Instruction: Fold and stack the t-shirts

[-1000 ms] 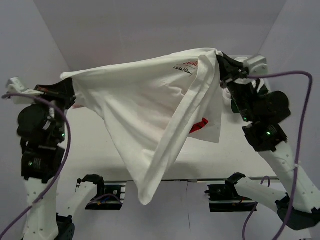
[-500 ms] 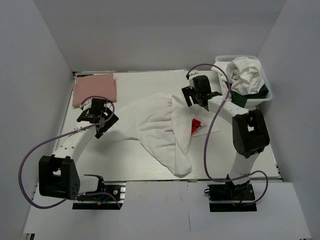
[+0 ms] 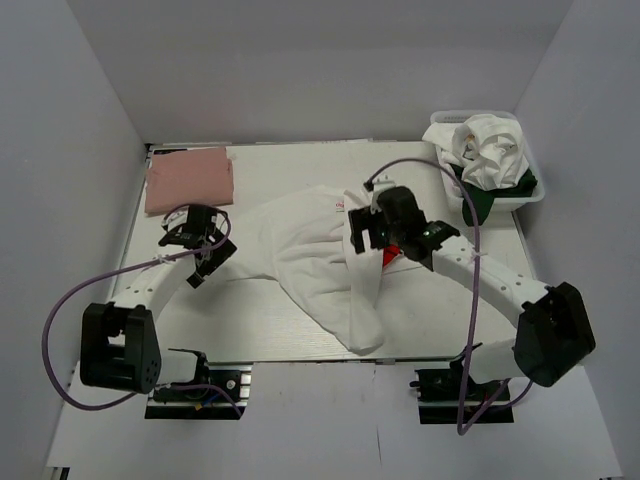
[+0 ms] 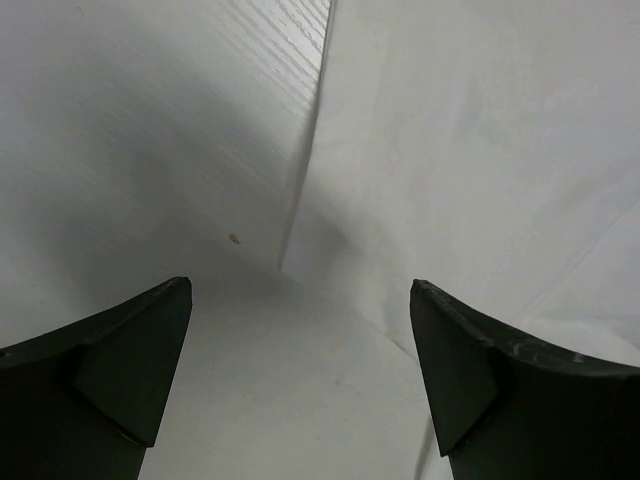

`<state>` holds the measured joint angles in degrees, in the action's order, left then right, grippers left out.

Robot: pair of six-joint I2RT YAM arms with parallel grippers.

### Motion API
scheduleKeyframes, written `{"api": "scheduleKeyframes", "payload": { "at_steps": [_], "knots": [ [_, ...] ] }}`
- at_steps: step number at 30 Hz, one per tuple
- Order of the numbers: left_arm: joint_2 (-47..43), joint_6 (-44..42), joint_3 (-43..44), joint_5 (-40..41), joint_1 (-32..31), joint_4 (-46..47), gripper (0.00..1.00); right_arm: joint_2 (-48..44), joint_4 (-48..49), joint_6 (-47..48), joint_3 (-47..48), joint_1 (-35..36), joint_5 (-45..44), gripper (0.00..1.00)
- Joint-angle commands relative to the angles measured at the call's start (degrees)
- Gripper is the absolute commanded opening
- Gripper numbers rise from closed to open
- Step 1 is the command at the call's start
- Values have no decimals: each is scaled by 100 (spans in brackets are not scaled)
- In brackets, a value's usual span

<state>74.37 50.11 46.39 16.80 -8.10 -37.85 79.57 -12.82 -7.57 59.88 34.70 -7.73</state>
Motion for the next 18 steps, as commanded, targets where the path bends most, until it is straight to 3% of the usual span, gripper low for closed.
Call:
{"api": "scheduleKeyframes", "payload": {
  "at_steps": [1,7,15,18],
  "knots": [
    [218,52,177,306,71,119,100,-231,-941,-990,-634,343,95,90],
    [965,166,731,816,352,-66,100,-1373,-1302,-1713,-2372,907,885,90],
    [1817,-168,854,474,467,779,100,-1638,-1417,-1765,-3025,1575,1150,90],
    [2229,-168,854,421,467,848,91,-1489,-1232,-1809,-3096,1776,1282,90]
  ]
}}
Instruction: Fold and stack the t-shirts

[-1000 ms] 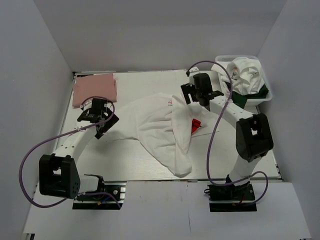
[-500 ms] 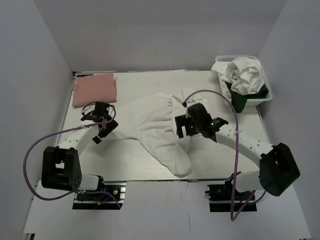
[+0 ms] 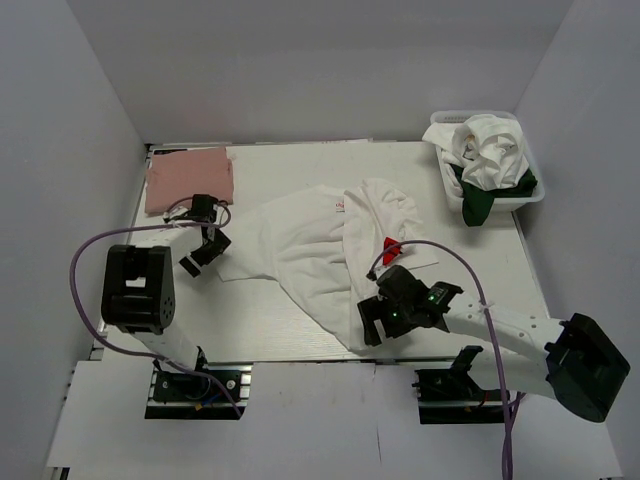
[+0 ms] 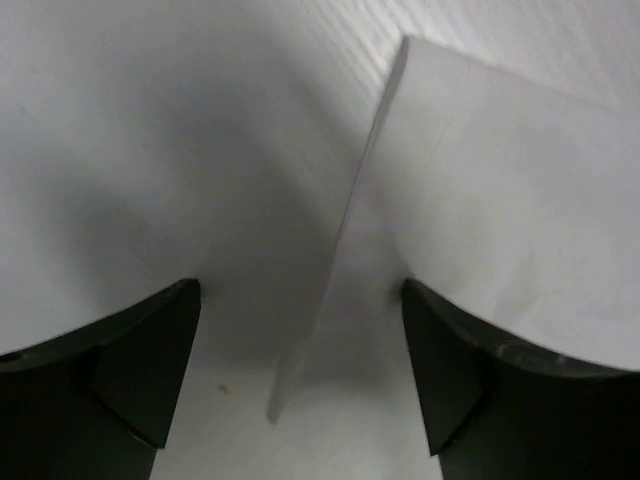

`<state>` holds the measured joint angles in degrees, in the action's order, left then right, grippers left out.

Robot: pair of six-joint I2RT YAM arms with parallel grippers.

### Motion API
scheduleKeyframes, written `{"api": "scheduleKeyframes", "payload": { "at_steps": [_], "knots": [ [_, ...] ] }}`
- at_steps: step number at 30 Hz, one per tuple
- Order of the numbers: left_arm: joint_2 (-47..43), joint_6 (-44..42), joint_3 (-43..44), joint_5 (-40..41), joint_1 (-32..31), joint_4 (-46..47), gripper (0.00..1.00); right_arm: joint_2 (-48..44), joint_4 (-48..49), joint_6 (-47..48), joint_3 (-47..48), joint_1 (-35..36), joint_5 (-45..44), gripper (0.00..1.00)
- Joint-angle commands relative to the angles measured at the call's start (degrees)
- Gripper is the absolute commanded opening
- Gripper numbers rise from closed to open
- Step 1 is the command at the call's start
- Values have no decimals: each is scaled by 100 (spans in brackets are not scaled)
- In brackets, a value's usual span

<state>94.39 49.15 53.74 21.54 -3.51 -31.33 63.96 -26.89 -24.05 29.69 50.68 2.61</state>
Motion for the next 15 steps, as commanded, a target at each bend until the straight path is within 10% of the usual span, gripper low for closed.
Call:
{"api": "scheduleKeyframes", "payload": {
  "at_steps": [1,4,7,15],
  "knots": [
    [307,-72,59,-140,8,363,88,151,211,-187,-95,232,214,90],
    [597,-248,-47,-606,8,689,55,344,316,-240,-34,364,82,67],
    [721,-300,-109,-949,8,813,0,292,500,-346,-7,417,230,10],
    [-383,-300,-495,-677,-62,874,0,-533,134,-618,448,347,-1118,0]
  ]
}}
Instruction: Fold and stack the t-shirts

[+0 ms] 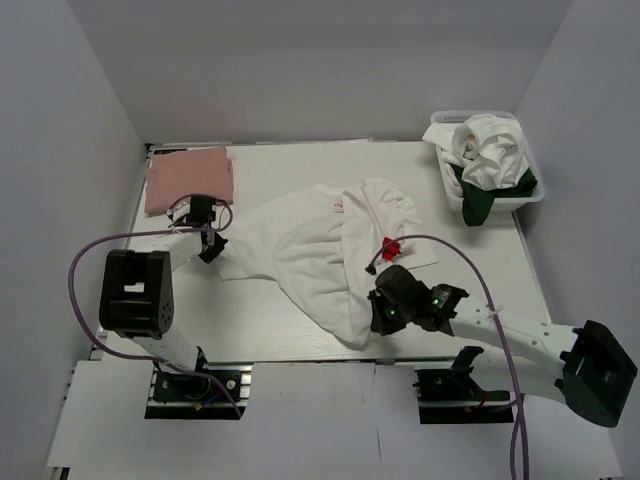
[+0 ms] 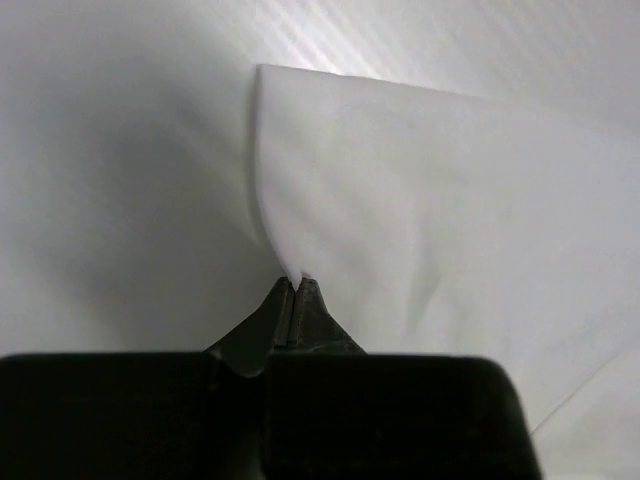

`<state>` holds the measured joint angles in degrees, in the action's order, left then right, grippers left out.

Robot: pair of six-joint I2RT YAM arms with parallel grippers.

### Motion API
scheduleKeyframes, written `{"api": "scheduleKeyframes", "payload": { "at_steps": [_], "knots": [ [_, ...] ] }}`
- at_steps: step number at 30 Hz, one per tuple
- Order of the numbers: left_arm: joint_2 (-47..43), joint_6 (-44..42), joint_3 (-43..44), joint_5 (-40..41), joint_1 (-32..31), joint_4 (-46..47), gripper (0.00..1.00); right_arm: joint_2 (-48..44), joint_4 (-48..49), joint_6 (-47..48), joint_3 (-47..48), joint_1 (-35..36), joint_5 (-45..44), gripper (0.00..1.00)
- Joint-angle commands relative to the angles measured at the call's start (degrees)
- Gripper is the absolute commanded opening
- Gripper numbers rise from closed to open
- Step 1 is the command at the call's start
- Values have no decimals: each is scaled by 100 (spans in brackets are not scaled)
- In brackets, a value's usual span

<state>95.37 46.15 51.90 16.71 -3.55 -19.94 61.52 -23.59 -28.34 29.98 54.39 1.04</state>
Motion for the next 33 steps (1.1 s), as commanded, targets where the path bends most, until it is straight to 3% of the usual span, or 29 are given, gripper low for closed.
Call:
{"api": "scheduleKeyframes", "payload": {
  "at_steps": [1,2,3,5,6,9,13,17,20,23,28,33],
  "knots": [
    [-1085,-1,-373,-194,-110,-264,0,-324,-276,-190,665,-51,-1200,0],
    [-1430,-1,-374,-133,-111,-264,0,-394,-451,-303,807,-86,-1481,0],
    [-1782,-1,-434,-72,-111,-264,0,-447,-618,-330,1078,-95,-2502,0],
    [-2868,-1,-435,165,-111,-212,0,-579,-638,-400,1508,-139,-3229,0],
    [-3214,-1,-435,236,-111,-159,0,-614,-620,-418,1607,-131,-4024,0],
    [-4320,-88,-182,570,-111,-106,0,-790,-252,-234,2055,-183,-4891,0],
    [-4817,-141,504,711,-111,-281,0,-1045,757,564,2573,-166,-5744,0],
    [-4818,-221,1374,351,-111,-405,0,-1273,2133,1749,3128,-166,-5773,0],
    [-4818,-352,2277,175,-111,-405,0,-1309,2585,2418,3663,-157,-5790,0],
    [-4818,-527,2920,122,-111,-475,0,-1221,2597,2973,4550,-157,-5389,0],
    [-4993,-1037,4054,-493,4,-475,0,-1045,1772,3247,6393,-157,-4561,0],
    [-4941,-1293,5434,-546,4,-782,0,-1352,1464,3388,7188,-166,-3199,0]
  ]
}}
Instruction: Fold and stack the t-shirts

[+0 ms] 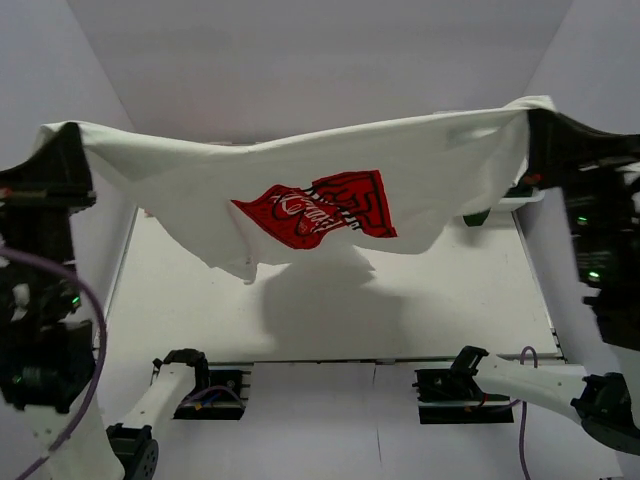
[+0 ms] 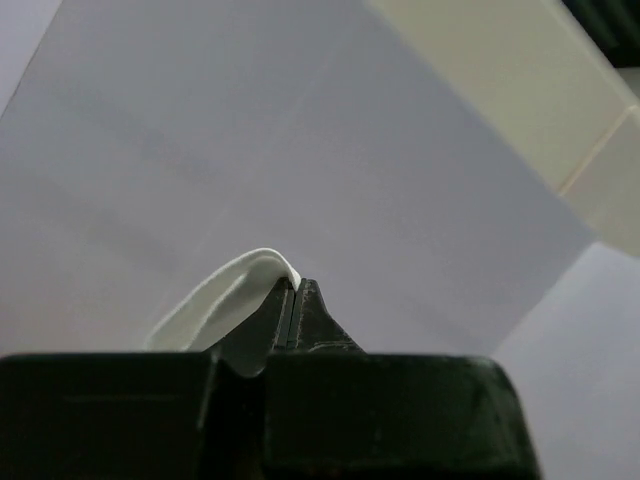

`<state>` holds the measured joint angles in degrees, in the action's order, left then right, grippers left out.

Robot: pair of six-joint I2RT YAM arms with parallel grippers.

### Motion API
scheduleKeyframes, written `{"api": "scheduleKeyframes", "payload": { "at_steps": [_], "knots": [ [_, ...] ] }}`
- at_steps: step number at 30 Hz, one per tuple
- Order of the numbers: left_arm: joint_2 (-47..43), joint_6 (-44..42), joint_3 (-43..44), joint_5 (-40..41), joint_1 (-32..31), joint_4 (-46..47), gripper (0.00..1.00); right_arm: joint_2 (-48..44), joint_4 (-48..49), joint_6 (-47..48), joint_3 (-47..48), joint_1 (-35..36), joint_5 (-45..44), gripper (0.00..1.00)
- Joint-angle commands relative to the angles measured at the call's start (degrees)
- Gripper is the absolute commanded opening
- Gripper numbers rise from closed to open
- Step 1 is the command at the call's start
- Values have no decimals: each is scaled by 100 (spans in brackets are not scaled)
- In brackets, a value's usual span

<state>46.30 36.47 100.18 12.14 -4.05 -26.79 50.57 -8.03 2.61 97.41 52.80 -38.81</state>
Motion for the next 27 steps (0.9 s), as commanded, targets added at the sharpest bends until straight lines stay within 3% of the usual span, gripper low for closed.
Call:
{"api": "scheduleKeyframes", "payload": {
  "at_steps": [1,5,10,12,15,16,19,20,21,22,25,27],
  "knots": [
    [36,-464,1130,-89,54,-177,0,-266,-163,258,811,-15,1083,0],
    [379,-746,2092,-430,54,-231,0,-302,-322,379,1333,-24,1446,0],
    [546,-808,2322,-599,54,181,0,-205,255,846,1448,3,902,0],
    [748,-808,2270,-599,54,261,0,-153,503,1171,1124,12,307,0],
    [1273,-869,2207,-599,54,209,0,84,1695,1925,325,29,-643,0],
    [1572,-930,2025,-599,54,209,0,259,2422,2406,-304,20,-1524,0],
    [2037,-1062,1499,-486,2,139,0,769,4261,3814,-1222,-24,-2487,0],
    [2162,-1063,1252,-424,1,139,0,1206,5449,4644,-1450,-189,-2561,0],
    [2268,-1063,945,-327,1,139,0,1349,5740,4748,-2088,-295,-2614,0],
    [2339,-1063,159,-266,53,252,0,1481,5899,4670,-2277,-470,-2701,0],
    [2751,-1063,-1331,-107,54,840,0,2420,5236,3112,-2902,-1076,-2930,0],
    [3320,-1063,-1964,-107,54,1140,0,2912,3564,1590,-2991,-1454,-2809,0]
  ]
}}
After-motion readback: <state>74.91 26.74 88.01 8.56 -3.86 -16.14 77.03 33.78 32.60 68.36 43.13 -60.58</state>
